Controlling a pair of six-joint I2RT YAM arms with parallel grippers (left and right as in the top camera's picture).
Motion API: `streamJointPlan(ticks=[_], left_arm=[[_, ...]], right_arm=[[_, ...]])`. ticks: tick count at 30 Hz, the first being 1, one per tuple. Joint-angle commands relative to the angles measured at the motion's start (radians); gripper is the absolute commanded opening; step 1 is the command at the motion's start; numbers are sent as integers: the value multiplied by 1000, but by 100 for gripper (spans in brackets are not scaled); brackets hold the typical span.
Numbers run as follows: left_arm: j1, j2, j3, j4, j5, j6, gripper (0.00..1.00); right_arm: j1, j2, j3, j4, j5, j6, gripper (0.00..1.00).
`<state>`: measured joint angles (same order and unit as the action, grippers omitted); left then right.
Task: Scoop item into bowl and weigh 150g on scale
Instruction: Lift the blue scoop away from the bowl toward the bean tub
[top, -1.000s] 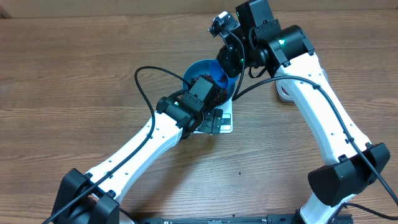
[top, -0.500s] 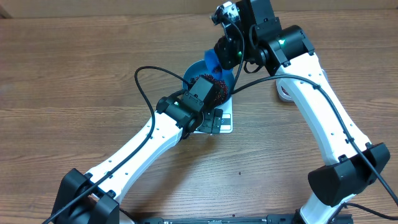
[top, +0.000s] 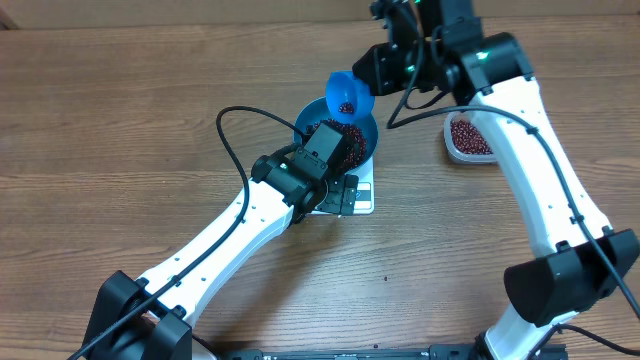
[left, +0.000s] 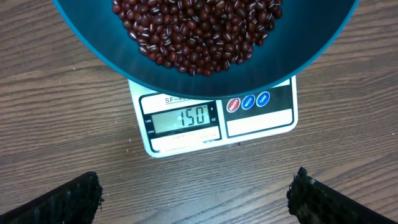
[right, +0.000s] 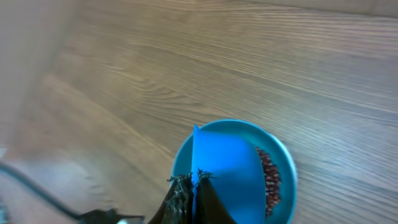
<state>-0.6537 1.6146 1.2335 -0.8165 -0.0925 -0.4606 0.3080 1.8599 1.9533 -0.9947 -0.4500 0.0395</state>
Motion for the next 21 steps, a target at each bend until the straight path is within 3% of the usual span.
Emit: streamJointPlan(ticks=[1,11,21], left_arm=[[-1,9,11,-1,8,19,100],[-1,9,11,2,8,19,100],[-1,9,11,2,8,19,99]], right_arm=[[-71,-31,17,10,-222,18,4],[-141,-31,17,10,-290,39,4],[-141,-31,17,17,-174,39,4]])
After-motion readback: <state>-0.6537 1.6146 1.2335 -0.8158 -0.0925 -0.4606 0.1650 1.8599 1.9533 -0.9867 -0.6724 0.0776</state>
